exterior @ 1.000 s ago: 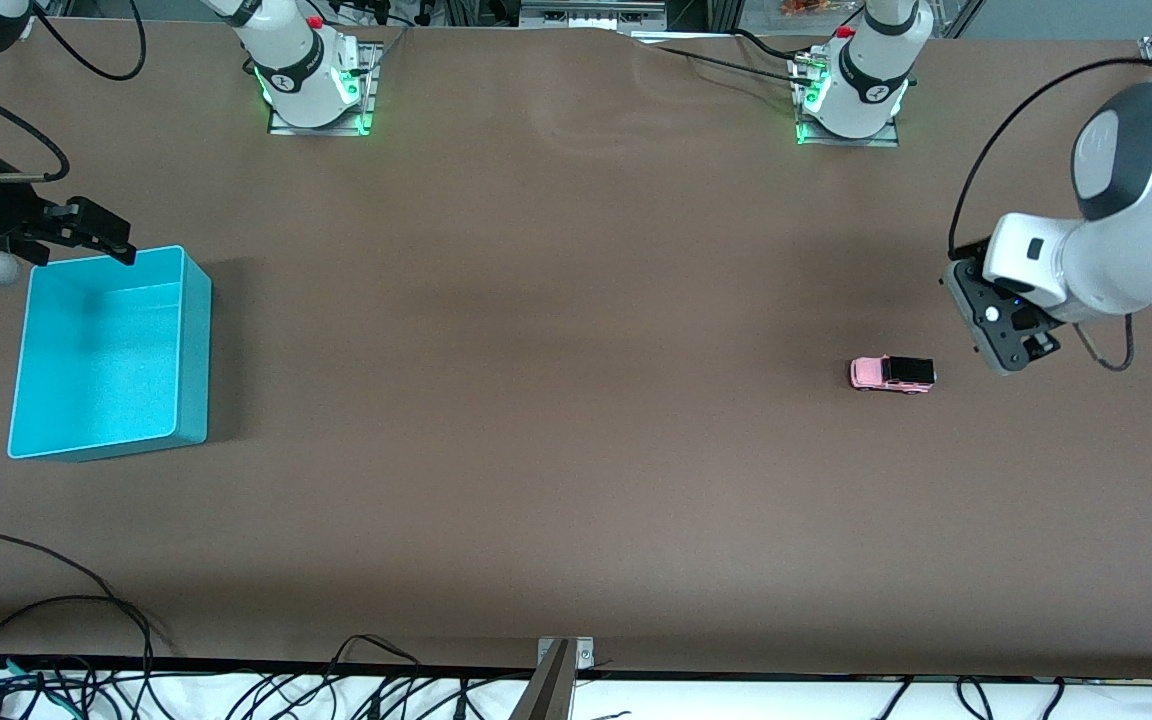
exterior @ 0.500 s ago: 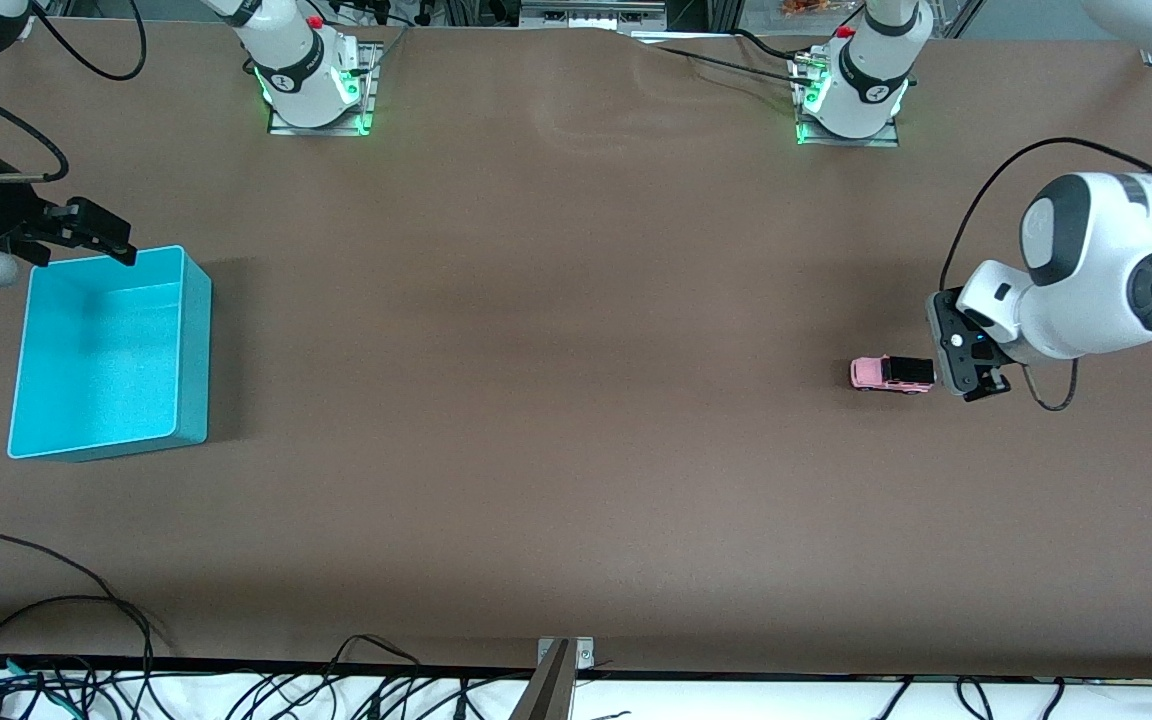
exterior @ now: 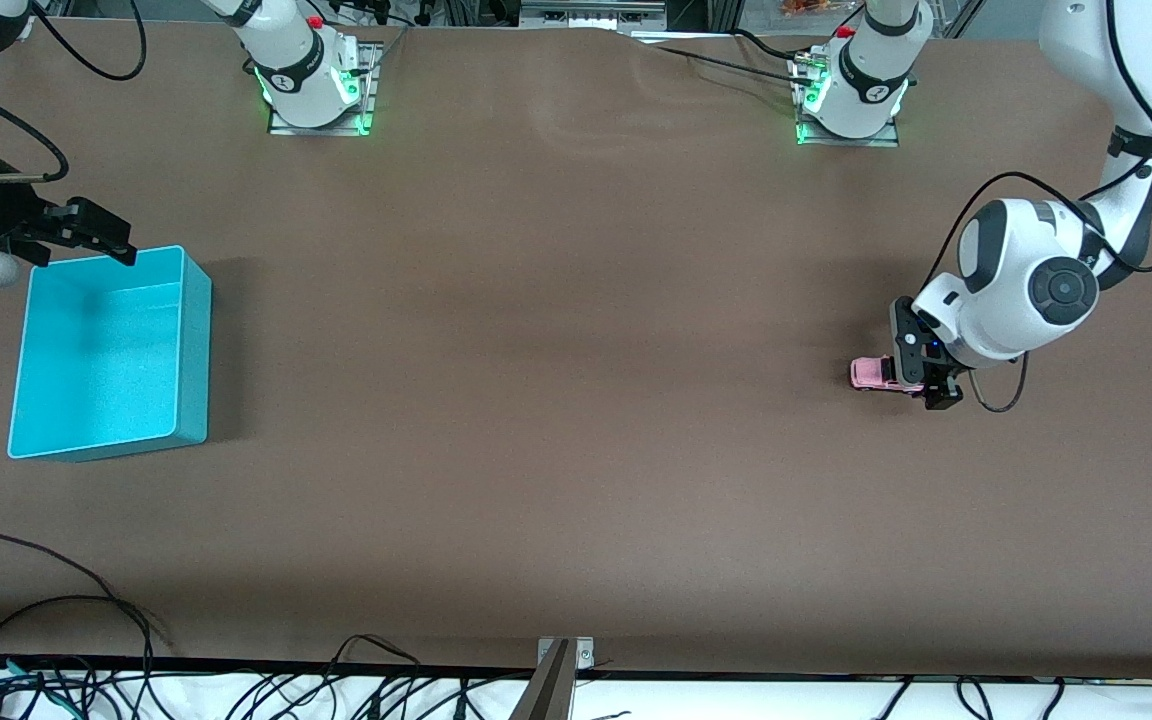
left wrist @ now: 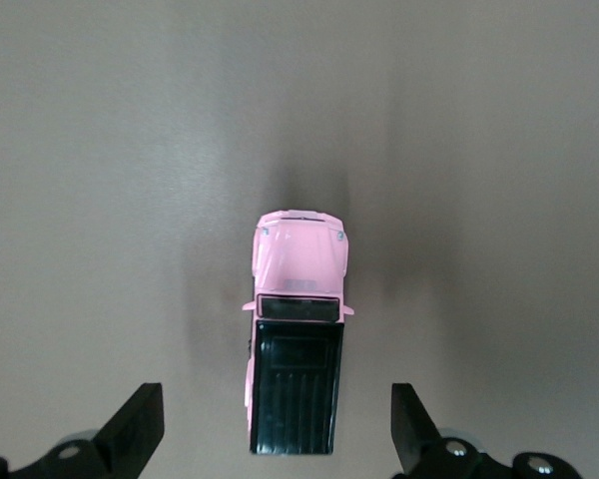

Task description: Wind and store pink jeep toy

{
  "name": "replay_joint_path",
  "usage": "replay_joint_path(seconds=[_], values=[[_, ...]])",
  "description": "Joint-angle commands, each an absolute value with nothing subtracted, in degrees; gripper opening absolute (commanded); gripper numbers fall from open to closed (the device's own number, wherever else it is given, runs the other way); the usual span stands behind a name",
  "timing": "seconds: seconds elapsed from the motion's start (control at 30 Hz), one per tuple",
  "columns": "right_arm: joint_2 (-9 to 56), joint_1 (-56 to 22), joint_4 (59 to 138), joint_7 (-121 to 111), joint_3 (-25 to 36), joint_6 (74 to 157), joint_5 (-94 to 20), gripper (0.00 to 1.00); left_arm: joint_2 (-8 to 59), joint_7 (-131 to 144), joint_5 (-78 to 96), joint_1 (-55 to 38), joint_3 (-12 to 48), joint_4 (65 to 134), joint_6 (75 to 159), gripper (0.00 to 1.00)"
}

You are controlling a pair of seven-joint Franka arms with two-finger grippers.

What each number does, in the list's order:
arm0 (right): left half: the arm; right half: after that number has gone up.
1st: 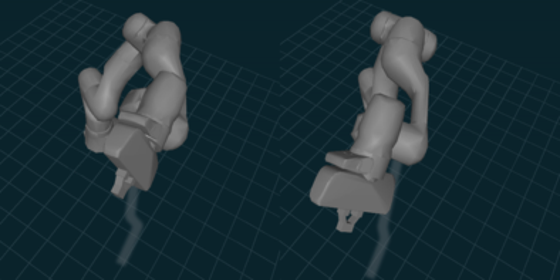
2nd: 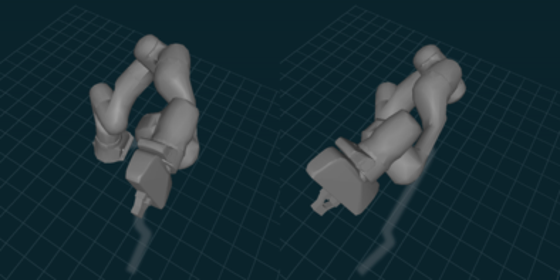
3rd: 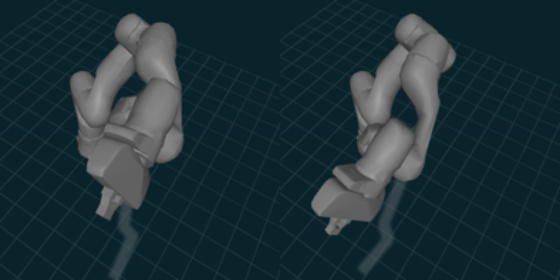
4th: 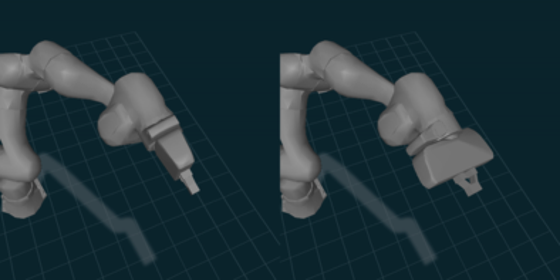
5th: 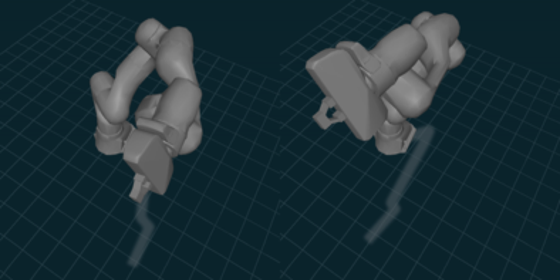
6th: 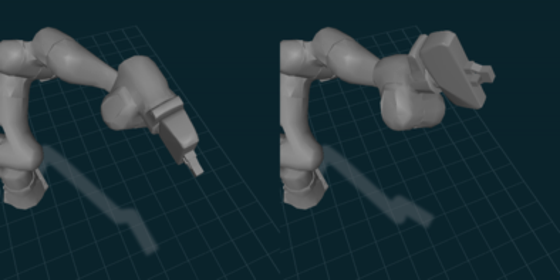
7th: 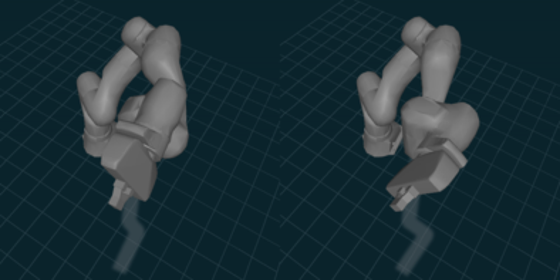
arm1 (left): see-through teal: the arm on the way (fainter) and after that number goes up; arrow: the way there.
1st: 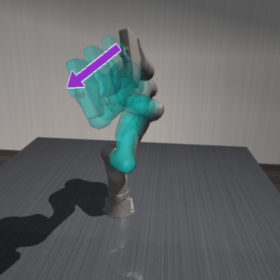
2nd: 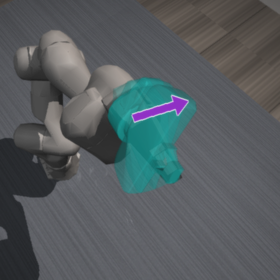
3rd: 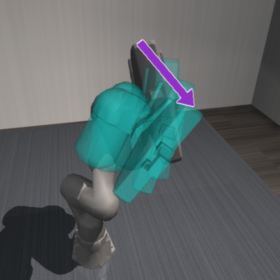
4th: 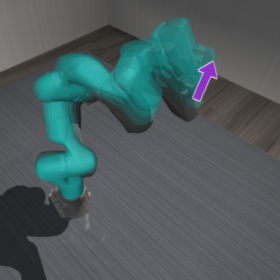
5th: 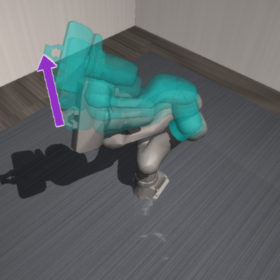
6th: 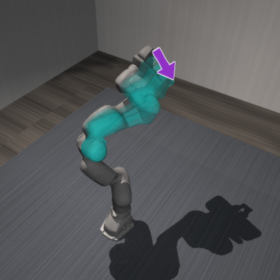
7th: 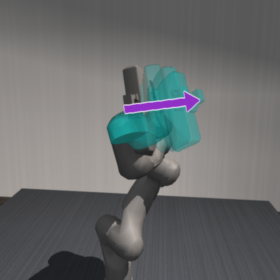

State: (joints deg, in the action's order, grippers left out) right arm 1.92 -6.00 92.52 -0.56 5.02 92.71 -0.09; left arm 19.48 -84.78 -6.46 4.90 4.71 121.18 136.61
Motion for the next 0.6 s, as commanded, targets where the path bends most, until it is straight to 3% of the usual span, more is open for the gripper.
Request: replay_joint_path(seconds=[0.0, 0.5, 0.57], values=[[2.4, -5.8, 91.4, -0.4, 5.1, 92.5, -1.2, 1.0, 21.0, -86.0, -8.2, 5.3, 4.9, 122.6, 140.7, 1.0], [2.4, -5.8, 91.4, -0.4, 5.1, 92.5, -1.2, 1.0, 25.4, -87.4, -8.3, 6.0, 4.9, 122.2, 141.9, 1.0], [2.4, -5.8, 91.4, -0.4, 5.1, 92.5, -1.2, 1.0, 25.4, -87.6, -8.3, 5.9, 5.0, 122.2, 141.9, 0.92]])
